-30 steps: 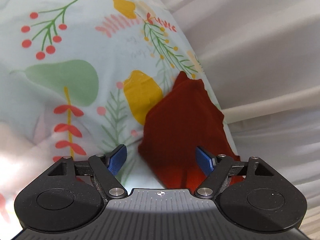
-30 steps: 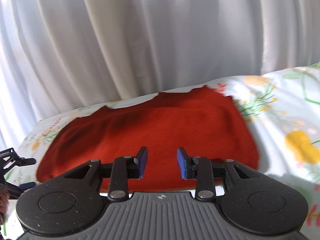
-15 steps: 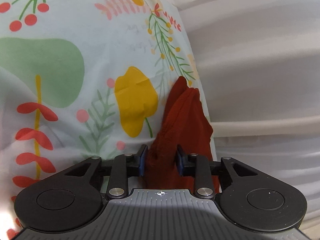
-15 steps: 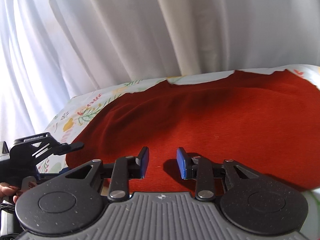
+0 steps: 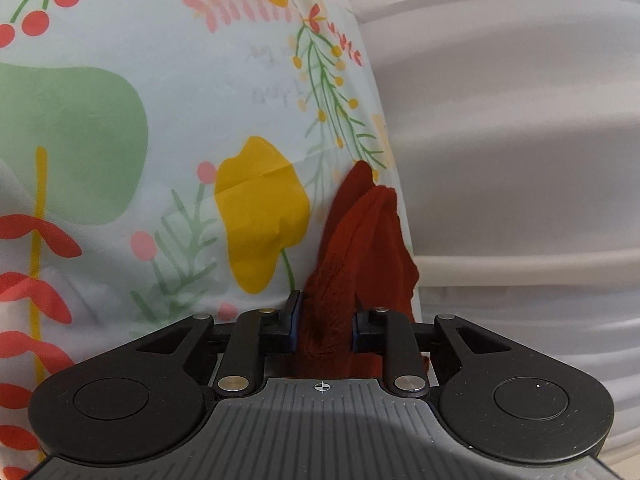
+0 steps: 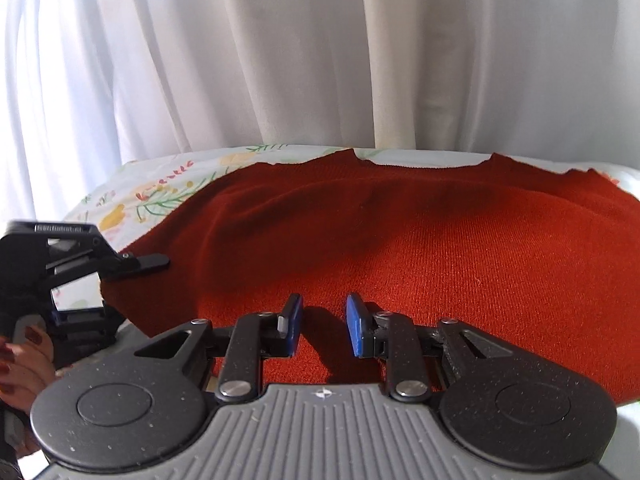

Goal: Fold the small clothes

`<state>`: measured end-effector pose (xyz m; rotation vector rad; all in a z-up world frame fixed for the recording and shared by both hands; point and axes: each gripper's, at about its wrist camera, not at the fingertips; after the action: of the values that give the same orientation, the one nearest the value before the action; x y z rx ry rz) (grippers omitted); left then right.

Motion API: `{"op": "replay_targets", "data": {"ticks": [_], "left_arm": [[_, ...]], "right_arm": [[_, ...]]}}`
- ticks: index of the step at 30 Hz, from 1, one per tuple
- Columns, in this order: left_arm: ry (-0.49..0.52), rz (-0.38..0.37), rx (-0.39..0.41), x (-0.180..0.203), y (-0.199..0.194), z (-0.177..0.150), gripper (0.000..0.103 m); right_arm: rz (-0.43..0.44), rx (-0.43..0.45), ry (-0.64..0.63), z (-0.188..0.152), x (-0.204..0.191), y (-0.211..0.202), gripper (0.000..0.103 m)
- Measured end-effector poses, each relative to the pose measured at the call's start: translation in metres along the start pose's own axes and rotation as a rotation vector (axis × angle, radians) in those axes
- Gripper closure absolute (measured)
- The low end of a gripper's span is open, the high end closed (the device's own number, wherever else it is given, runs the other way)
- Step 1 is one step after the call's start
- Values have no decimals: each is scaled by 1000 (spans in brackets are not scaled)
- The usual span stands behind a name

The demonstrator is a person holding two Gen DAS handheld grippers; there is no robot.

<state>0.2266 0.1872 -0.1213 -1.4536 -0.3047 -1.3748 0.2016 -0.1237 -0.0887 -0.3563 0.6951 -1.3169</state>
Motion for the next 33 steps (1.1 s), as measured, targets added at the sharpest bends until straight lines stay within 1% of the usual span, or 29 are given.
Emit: {"op": "replay_targets", "data": {"ticks": [2, 3, 4, 6, 7, 8, 11, 14, 18, 21, 24, 26, 28, 30, 32, 33], "left_arm": [[9, 3, -2, 1, -1, 1, 79], [17, 6, -2, 3, -1, 1, 79], [27, 8, -2, 5, -2, 2, 80], [63, 10, 5, 12, -5, 3, 81], [91, 12, 6, 18, -6, 3, 81], [125, 21, 5, 24, -6, 3, 81], [227, 64, 2, 45, -7, 3, 82], [326, 85, 9, 71, -10, -1, 83], [518, 112, 19, 117, -11, -15, 83], [679, 110, 16, 151, -6, -37, 84], [885, 102, 7, 182, 6, -75, 84], [1003, 84, -29, 195, 19, -105, 84], [1107, 65, -73, 199, 31, -134, 84], [1185, 60, -132, 196, 44, -158, 84], [1203, 71, -178, 186, 54, -173, 83], [1209, 80, -176, 182, 56, -178, 82]], "right_arm": [[-28, 17, -82, -6, -10, 1, 80], [-37, 23, -110, -8, -13, 1, 80], [-42, 26, -119, -9, -13, 0, 82], [-42, 20, -76, -4, -7, -1, 91], [-51, 18, -57, -2, -3, -3, 98], [-64, 18, -48, -1, 0, -4, 102], [-78, 16, -57, -1, 6, -8, 103], [-76, 12, -64, -3, 8, -12, 103], [-84, 41, -12, 0, 22, -28, 103], [-104, 73, 36, 3, 39, -44, 103], [-134, 105, 102, 6, 60, -59, 103], [-151, 118, 152, 7, 76, -66, 103], [-167, 119, 194, 7, 91, -71, 103], [-188, 116, 218, 4, 101, -74, 103], [-199, 107, 242, 0, 111, -76, 103], [-200, 102, 257, -1, 116, -77, 103]]}}
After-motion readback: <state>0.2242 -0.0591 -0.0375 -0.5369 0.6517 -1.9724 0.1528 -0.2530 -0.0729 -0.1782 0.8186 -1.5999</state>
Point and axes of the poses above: each gripper's, at about its wrist camera, not at the fingertips, and y roughly the way its jaws point, x to its right, z to its top, and after that the axes turned 7 degrees about y, right-handed
